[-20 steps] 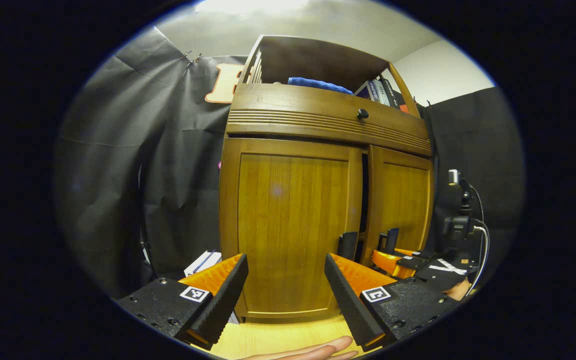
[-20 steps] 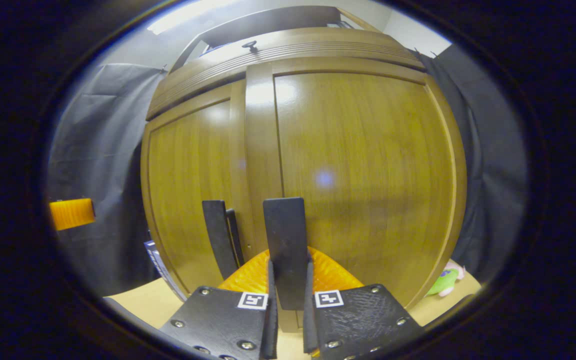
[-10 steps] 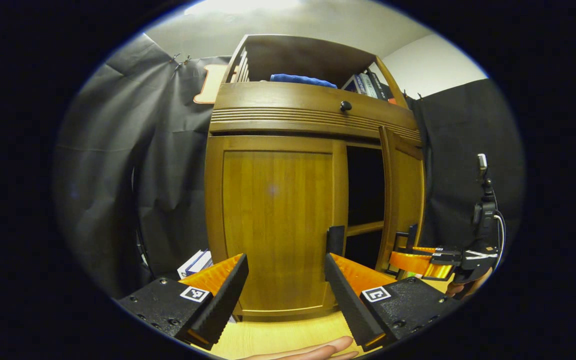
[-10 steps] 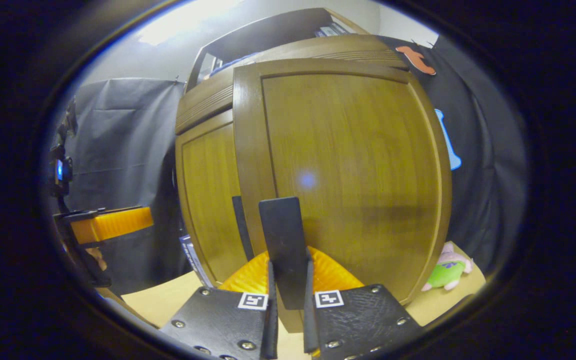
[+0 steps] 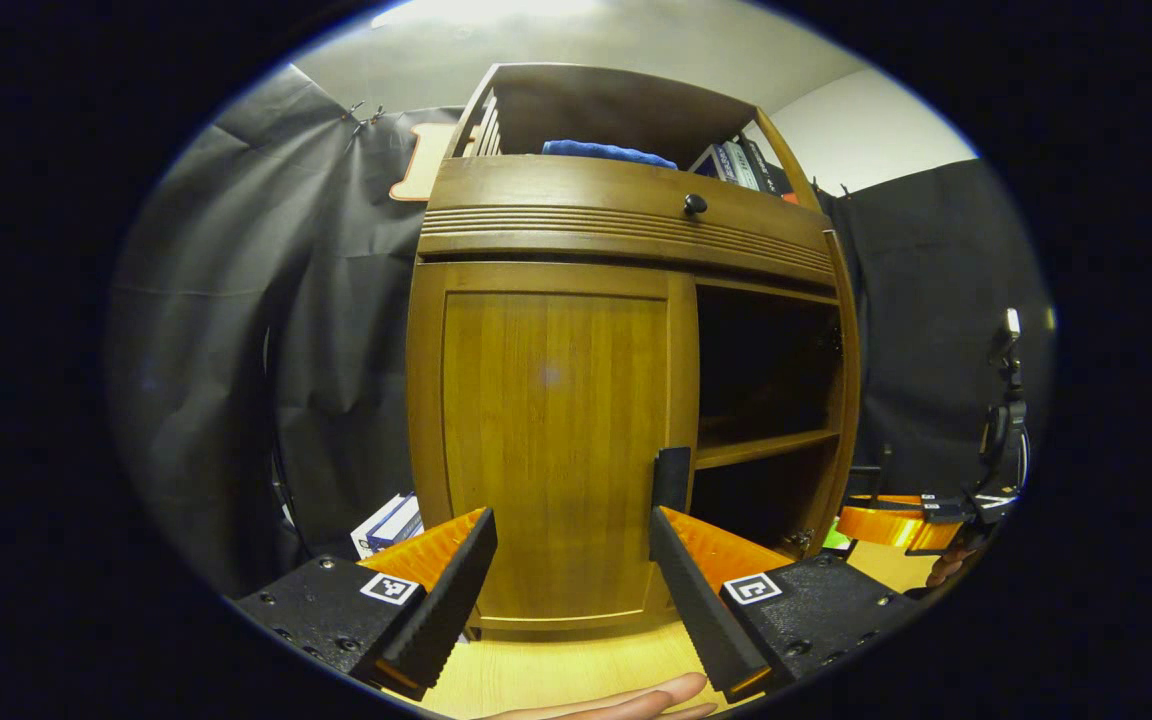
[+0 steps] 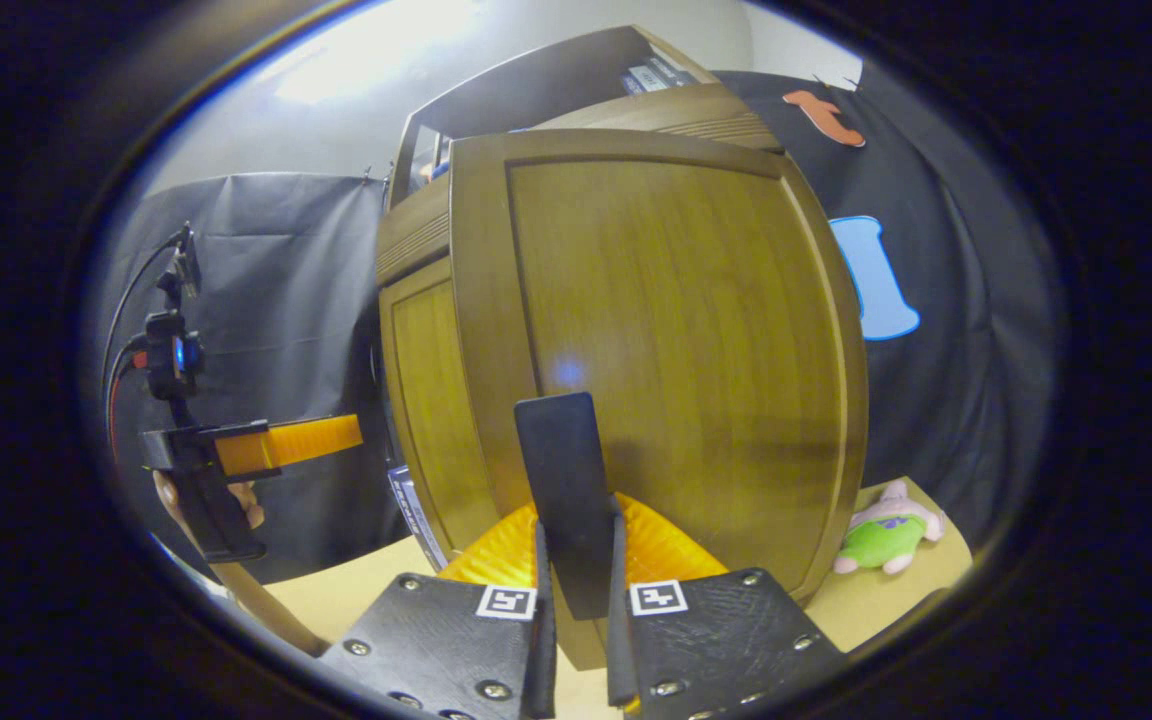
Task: Open the right door of the double-door shoe cabinet with the right hand, and open the left door with the left hand.
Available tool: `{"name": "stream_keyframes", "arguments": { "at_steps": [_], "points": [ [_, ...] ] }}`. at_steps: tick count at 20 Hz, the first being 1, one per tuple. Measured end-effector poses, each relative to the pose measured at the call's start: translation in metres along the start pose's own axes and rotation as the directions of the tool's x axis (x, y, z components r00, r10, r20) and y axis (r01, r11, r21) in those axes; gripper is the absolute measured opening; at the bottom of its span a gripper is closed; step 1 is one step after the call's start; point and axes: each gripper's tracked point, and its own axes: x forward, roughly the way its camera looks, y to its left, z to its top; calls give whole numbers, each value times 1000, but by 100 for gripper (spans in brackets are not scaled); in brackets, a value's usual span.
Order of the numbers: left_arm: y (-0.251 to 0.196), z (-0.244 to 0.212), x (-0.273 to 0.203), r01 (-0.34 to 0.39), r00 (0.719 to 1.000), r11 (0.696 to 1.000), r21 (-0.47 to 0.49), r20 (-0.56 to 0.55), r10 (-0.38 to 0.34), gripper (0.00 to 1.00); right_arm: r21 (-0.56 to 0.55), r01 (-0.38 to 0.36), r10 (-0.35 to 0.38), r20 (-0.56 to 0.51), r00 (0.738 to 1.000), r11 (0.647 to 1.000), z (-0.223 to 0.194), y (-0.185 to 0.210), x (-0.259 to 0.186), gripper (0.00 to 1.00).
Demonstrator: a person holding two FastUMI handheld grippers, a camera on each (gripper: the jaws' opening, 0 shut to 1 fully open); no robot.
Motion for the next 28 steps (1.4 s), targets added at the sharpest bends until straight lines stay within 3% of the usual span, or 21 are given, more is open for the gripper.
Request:
{"name": "stream_keyframes", "arguments": {
  "at_steps": [12,28],
  "points": [
    [2,-2,1,-5,1000,1000,-3,-9,5,91,-6,22,-22,23,1000,1000,7,-15,-30,19],
    [-13,-7,1,23,1000,1000,-7,-12,-23,92,11,116,-116,90,989,993,20,-65,-95,19]
  ]
}}
